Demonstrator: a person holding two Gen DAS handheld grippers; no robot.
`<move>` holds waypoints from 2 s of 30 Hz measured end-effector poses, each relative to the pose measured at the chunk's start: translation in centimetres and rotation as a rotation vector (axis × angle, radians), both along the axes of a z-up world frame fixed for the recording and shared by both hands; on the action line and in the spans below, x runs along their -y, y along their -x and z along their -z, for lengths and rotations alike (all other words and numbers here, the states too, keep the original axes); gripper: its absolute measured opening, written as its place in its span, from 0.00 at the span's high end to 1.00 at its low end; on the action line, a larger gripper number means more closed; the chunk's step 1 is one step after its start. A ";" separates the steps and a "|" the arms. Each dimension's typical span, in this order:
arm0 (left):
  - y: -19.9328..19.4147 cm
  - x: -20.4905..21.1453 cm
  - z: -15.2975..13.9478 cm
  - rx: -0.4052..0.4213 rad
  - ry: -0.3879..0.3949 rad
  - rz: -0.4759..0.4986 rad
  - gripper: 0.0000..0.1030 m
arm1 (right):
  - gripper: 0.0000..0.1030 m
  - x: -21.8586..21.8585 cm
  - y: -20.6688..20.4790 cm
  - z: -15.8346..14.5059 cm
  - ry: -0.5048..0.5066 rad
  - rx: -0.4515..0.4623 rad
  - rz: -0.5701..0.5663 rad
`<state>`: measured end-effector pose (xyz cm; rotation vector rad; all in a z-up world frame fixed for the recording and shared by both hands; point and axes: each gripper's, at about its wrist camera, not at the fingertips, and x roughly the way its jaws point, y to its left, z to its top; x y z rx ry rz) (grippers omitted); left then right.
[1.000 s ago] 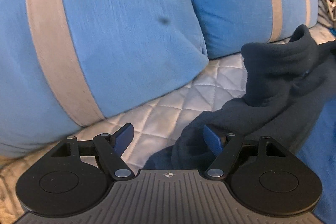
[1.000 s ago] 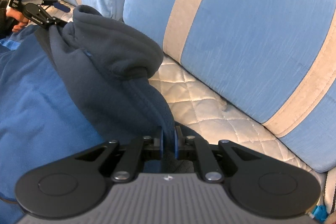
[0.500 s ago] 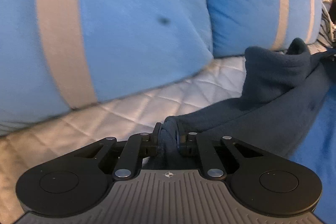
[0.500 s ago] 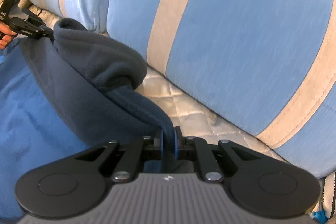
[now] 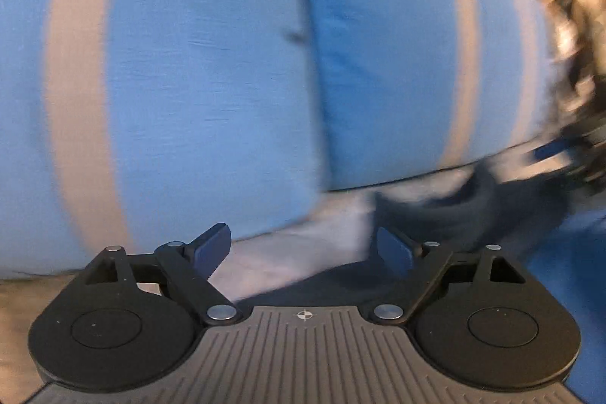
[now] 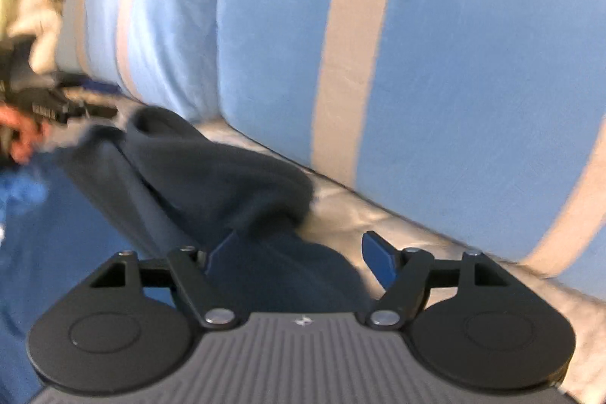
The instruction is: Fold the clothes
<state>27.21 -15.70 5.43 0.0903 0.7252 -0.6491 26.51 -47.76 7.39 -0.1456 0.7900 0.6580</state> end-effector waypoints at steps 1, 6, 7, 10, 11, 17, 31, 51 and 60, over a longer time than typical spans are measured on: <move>-0.4 0.6 0.5 -0.036 -0.005 0.029 0.17 | 0.20 -0.5 -0.4 0.2 -0.010 -0.015 -0.019; -2.3 3.4 3.4 -0.125 -0.058 0.097 0.17 | 0.19 -3.1 -3.0 2.7 -0.017 -0.116 -0.031; -2.6 3.6 3.5 -0.143 -0.028 0.099 0.17 | 0.19 -3.4 -3.8 3.1 -0.038 -0.144 -0.016; -3.6 3.4 3.5 -0.232 0.111 0.086 0.17 | 0.18 -3.7 -5.9 4.4 -0.129 -0.229 0.044; -4.0 3.3 3.7 -0.268 0.156 0.077 0.17 | 0.18 -3.6 -6.4 4.6 -0.165 -0.250 0.066; -5.8 2.5 5.2 -0.376 0.399 -0.080 0.46 | 0.57 -1.5 -7.7 5.5 -0.353 -0.319 0.220; -0.3 5.7 -1.6 0.227 0.200 -0.151 0.81 | 0.69 -3.1 -2.6 -0.8 -0.259 0.278 0.097; -2.0 -5.1 -2.5 0.034 -0.038 -0.164 0.26 | 0.06 2.0 -2.6 -2.5 0.172 0.266 0.148; 0.1 -5.2 2.2 0.004 -0.330 0.001 0.27 | 0.06 8.3 -1.1 -2.1 0.217 0.247 0.202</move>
